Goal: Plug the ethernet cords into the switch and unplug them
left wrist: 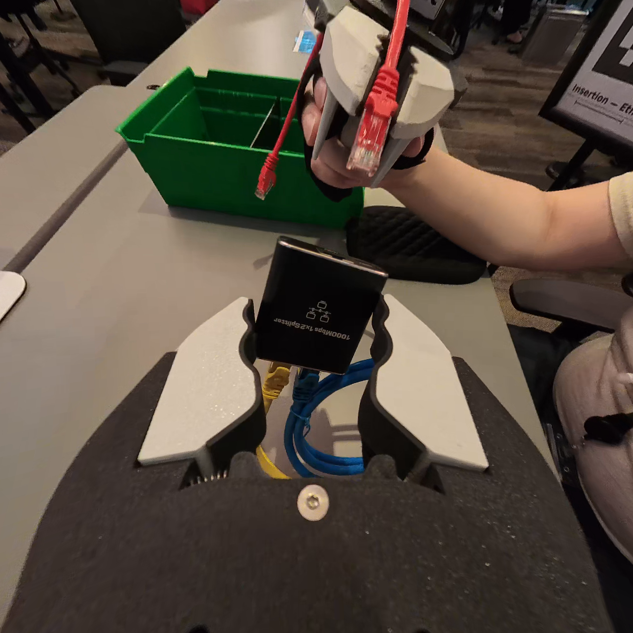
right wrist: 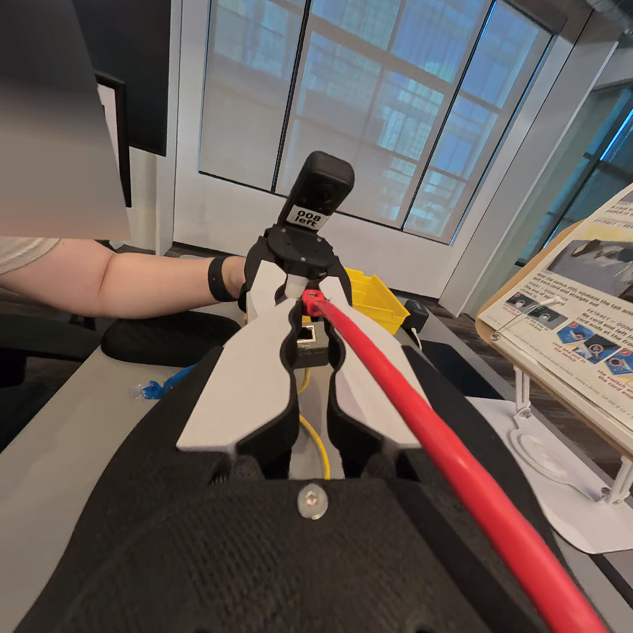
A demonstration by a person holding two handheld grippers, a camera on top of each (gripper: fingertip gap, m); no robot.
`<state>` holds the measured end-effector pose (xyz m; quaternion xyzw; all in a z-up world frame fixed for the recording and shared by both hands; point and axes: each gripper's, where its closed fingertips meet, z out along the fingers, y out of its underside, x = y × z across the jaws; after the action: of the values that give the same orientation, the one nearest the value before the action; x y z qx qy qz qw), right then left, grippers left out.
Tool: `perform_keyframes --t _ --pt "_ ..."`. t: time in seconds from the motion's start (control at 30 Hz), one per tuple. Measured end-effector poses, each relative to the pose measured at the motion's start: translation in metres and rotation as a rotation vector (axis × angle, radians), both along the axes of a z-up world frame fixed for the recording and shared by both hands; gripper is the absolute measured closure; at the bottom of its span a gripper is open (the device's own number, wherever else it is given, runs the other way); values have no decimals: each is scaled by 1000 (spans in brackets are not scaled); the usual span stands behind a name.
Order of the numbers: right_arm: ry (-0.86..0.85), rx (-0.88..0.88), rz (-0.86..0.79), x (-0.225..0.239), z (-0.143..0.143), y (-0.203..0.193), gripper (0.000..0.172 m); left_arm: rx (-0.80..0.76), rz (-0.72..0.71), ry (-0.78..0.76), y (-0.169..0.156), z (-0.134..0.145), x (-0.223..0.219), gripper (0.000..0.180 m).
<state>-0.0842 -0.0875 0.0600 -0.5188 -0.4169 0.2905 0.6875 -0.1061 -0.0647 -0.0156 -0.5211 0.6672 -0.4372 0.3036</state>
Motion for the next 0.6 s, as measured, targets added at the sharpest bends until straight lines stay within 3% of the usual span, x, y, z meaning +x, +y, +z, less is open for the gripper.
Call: perform_keyframes --t 0.3,0.6 --pt "-93 -72 15 -26 -31 13 159 7 -7 60 4 -19 -13 115" --pt "-101 -92 -6 -24 -32 16 159 -21 1 12 11 -20 -13 115"
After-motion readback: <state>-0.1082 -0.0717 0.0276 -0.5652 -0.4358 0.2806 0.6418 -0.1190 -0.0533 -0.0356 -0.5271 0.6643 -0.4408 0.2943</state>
